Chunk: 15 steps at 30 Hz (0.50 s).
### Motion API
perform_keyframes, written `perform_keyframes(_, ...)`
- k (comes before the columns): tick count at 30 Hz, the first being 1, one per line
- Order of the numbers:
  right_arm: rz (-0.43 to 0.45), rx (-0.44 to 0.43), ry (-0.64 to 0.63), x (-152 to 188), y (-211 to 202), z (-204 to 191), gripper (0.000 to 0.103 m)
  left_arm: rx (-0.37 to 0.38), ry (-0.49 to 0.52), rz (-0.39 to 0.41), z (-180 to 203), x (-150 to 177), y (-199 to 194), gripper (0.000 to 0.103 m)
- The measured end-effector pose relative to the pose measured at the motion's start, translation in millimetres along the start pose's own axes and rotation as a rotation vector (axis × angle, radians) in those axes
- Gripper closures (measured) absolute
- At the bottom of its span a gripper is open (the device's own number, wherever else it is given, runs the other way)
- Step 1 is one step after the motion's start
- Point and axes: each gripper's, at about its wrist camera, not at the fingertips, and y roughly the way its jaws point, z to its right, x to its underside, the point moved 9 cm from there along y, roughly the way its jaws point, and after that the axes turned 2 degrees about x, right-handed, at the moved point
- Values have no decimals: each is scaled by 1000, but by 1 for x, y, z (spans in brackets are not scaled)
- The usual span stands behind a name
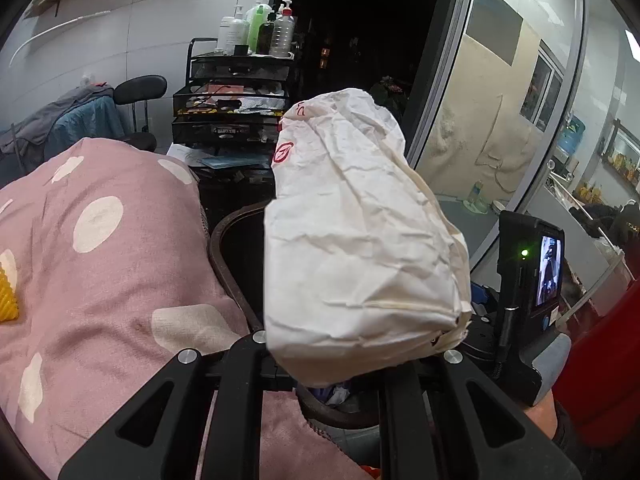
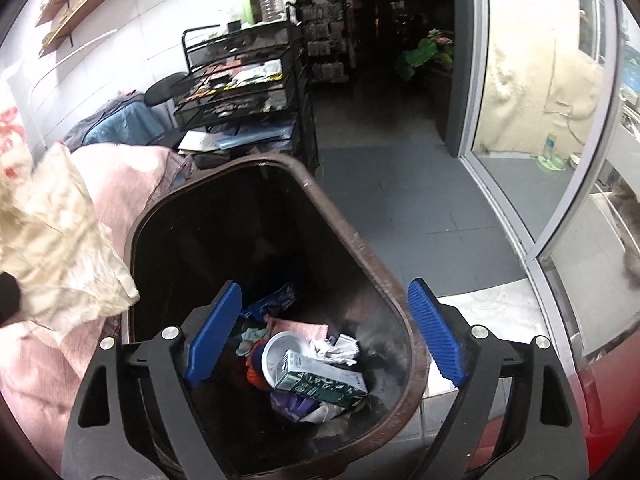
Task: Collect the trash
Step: 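Drop the crumpled paper into the black bin with the right gripper while the left holds the bag, then lower the white plastic bag into the black bin and open the left gripper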
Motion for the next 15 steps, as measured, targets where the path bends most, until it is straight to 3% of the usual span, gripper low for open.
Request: perform_keyframes(15, 43, 74, 111, -11, -9, 37, 12, 96, -61, -166, 11, 3, 57, 89)
